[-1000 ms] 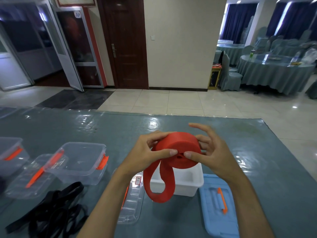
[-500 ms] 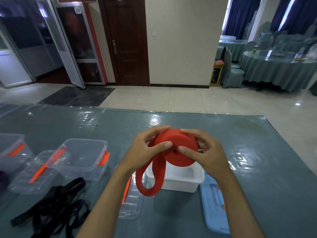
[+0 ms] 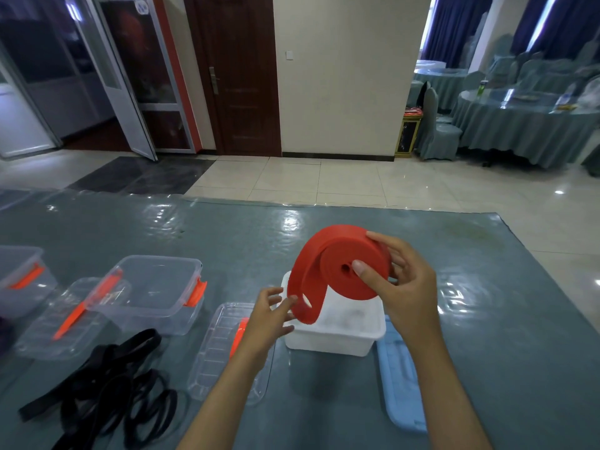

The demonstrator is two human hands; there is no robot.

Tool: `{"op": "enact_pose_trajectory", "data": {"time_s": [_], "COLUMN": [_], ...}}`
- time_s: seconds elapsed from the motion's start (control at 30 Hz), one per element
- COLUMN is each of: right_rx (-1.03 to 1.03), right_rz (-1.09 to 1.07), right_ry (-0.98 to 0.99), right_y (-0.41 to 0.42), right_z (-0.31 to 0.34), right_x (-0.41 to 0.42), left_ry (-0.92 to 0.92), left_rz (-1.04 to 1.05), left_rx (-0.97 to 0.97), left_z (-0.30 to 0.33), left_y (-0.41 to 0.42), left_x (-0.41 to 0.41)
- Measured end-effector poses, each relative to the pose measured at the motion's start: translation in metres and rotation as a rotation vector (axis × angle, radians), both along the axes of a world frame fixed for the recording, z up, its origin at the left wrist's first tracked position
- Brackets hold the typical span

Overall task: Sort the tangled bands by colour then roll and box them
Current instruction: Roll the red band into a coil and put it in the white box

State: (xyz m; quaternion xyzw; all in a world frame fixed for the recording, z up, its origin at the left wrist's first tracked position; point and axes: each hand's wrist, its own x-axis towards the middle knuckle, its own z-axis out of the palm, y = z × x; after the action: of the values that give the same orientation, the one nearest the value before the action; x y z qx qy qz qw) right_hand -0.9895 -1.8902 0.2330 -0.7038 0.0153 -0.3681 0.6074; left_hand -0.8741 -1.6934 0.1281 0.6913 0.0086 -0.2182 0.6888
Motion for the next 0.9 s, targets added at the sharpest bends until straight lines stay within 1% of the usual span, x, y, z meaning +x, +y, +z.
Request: {"op": "enact_pose_trajectory", "data": {"time_s": [0.07,0.13,0.17,0.3,0.43,0.57,0.63,0.7,0.77,0.83,0.9], "right_rx": [0.005,0.007,0.007,0.024,0.004,0.017,0.065,0.12,0.112,0.113,0.099], "right_rz": [-0.002,-0.002,-0.008,-0.104,-0.203,-0.242,-0.272,-0.25,-0.201,-0.143,-0.074], "right_ry": [-0.01,-0.013,-0.015,-0.003,0.07,0.091,0.085,0.081,0.067,0.046,0.036], "right_y": [-0.001,-0.003,-0.005,-0.017,-0.028,-0.022,-0.023,-0.027,-0.029,-0.028,-0.027], "right_z": [-0.001,-0.003,-0.004,-0.012,-0.025,-0.037,-0.04,-0.04,-0.038,-0.031,-0.024], "right_x": [-0.001,-0.002,-0.002,-0.001,0.002,0.006,0.007,0.005,0.002,0.0,-0.003], "left_ry": [0.026,0.096,0.106,0.071,0.069,0.164,0.252,0.275,0.237,0.175,0.108], "left_rz": [0.109,0.154,0.17,0.221,0.135,-0.018,-0.028,0.01,0.007,-0.005,0.042], "left_rx": [-0.074,-0.212,-0.251,-0.357,-0.391,-0.407,-0.501,-0.544,-0.44,-0.243,-0.053], "left_z": [-0.004,-0.003,-0.002,0.002,0.014,0.025,0.024,0.022,0.019,0.019,0.02], "left_y": [-0.006,-0.008,-0.007,0.004,0.015,0.016,0.02,0.025,0.029,0.028,0.023], "left_x": [-0.004,-0.008,-0.009,-0.006,0.001,0.006,0.008,0.01,0.011,0.01,0.007]}}
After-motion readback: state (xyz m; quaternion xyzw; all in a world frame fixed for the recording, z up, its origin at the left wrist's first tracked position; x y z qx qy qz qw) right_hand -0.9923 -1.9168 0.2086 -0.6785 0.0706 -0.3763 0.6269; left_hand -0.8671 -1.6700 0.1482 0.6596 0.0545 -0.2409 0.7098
